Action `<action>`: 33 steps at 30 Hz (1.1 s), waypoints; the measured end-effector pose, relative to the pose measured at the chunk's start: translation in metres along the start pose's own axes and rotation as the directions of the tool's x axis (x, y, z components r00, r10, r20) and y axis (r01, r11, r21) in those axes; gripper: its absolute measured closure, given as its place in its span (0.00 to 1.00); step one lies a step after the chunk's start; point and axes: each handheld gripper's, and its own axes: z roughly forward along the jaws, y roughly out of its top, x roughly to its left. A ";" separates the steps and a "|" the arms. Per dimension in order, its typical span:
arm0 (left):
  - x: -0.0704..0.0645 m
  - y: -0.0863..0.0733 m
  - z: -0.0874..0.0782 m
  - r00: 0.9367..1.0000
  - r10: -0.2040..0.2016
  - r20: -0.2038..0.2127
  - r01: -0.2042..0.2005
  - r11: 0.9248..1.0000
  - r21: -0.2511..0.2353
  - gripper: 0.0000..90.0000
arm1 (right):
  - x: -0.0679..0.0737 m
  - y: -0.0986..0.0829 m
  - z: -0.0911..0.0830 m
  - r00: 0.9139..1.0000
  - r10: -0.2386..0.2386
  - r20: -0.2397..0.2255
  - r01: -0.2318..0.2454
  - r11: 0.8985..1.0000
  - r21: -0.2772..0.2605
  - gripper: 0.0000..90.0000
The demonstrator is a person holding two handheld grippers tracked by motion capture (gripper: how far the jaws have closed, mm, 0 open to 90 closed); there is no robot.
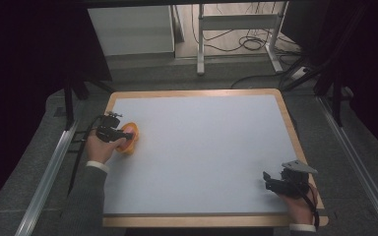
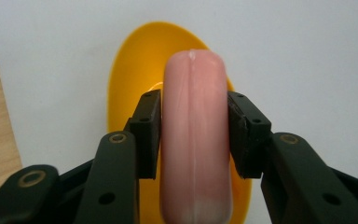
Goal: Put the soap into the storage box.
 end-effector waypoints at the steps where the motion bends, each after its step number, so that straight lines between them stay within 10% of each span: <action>1: -0.001 0.001 -0.001 1.000 0.004 -0.004 -0.004 1.000 0.005 0.62 | 0.000 0.000 0.000 1.000 -0.001 -0.001 0.001 1.000 0.000 0.12; 9: -0.007 -0.003 -0.019 0.999 0.030 -0.034 -0.032 0.997 -0.074 0.28 | 0.000 0.000 0.000 1.000 -0.002 0.002 0.002 1.000 -0.002 0.12; 13: -0.016 -0.009 -0.039 0.999 0.053 -0.002 -0.052 0.985 -0.162 0.26 | 0.000 0.000 0.001 1.000 -0.002 0.001 0.002 1.000 0.003 0.12; 22: -0.045 -0.029 -0.058 0.988 0.144 0.047 -0.132 0.971 -0.198 0.25 | 0.002 0.000 0.000 1.000 -0.005 0.001 0.005 1.000 0.002 0.12; 33: -0.076 -0.066 -0.041 0.975 0.180 0.130 -0.148 0.963 -0.227 0.26 | 0.002 0.001 -0.002 1.000 -0.006 -0.002 0.006 1.000 -0.006 0.12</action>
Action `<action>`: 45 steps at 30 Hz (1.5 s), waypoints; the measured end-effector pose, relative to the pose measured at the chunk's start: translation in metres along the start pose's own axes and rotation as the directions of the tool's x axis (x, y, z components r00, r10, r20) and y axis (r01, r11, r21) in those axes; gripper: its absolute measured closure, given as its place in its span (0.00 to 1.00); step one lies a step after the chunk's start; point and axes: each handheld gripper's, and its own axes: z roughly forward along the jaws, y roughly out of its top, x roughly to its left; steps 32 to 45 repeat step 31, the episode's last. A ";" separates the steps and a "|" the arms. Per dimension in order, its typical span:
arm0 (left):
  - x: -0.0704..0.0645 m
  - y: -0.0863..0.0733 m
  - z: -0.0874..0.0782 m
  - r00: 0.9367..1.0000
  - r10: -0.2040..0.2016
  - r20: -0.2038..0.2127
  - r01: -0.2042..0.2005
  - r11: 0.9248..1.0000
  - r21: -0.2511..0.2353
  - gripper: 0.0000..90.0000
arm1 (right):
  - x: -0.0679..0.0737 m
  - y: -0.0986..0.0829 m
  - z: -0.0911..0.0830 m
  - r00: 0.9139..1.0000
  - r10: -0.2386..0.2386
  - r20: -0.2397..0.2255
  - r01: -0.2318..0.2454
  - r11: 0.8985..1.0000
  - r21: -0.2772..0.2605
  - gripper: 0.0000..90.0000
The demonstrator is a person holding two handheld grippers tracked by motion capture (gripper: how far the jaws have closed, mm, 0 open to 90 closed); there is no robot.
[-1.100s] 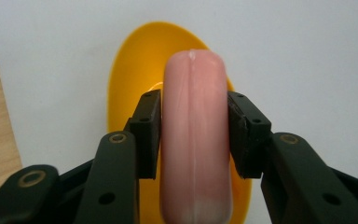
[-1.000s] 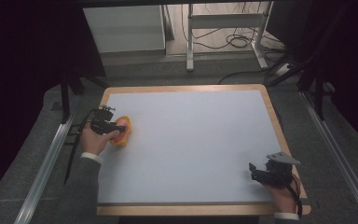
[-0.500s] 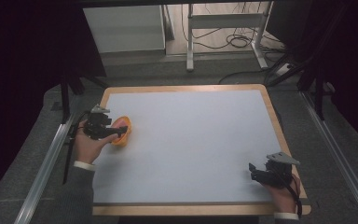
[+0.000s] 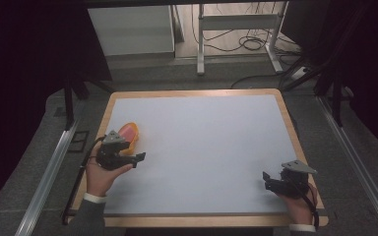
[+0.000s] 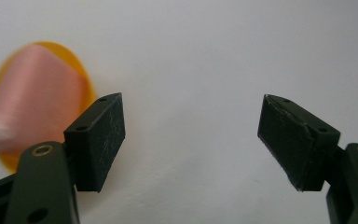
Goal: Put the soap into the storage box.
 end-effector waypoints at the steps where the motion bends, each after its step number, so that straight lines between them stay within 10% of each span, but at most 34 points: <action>1: -0.003 -0.003 0.002 1.000 0.002 0.005 -0.002 1.000 0.002 0.26 | 0.000 0.000 0.000 1.000 0.000 0.001 0.000 1.000 0.000 0.12; 16: -0.015 -0.047 0.022 0.999 -0.027 0.037 0.025 0.997 0.067 0.26 | -0.001 0.000 -0.001 1.000 0.004 -0.004 -0.004 1.000 -0.009 0.12; 45: -0.014 -0.048 0.026 0.996 -0.062 0.066 0.059 0.997 0.046 0.23 | 0.008 0.003 -0.002 0.999 -0.039 -0.033 0.037 0.998 -0.059 0.12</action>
